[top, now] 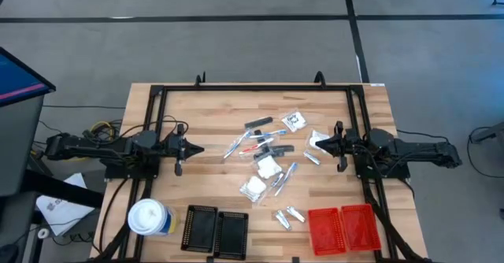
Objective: Pick & Place Travel size toiletries
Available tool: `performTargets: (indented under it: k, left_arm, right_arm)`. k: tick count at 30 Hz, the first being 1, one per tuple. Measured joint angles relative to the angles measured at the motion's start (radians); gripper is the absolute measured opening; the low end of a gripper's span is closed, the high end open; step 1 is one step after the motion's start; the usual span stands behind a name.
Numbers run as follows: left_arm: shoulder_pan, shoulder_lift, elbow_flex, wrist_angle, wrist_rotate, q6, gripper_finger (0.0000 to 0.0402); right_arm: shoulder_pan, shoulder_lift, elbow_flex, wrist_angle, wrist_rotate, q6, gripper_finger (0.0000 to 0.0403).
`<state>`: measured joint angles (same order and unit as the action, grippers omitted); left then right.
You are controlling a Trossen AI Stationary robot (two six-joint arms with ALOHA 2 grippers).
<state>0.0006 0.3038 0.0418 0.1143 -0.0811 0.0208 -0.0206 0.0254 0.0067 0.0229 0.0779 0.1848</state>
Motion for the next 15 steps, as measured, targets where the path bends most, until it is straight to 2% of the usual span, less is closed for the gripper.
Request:
performTargets:
  k: [6, 10, 15]
  left_arm:
    - [0.000, 0.000, 0.000, 0.129, 0.000, 0.027, 0.0008]
    - [0.000, 0.000, 0.000, 0.367, 0.000, -0.002, 0.0008]
    - [0.000, 0.000, 0.001, 0.720, 0.017, -0.172, 0.0008]
  right_arm:
    - [0.000, 0.000, 0.000, 0.000, 0.000, 0.000, 0.0000]
    - [0.000, 0.000, 0.000, 0.000, 0.000, 0.000, 0.0000]
    - [0.000, 0.000, 0.000, 0.000, 0.000, 0.000, 0.0000]
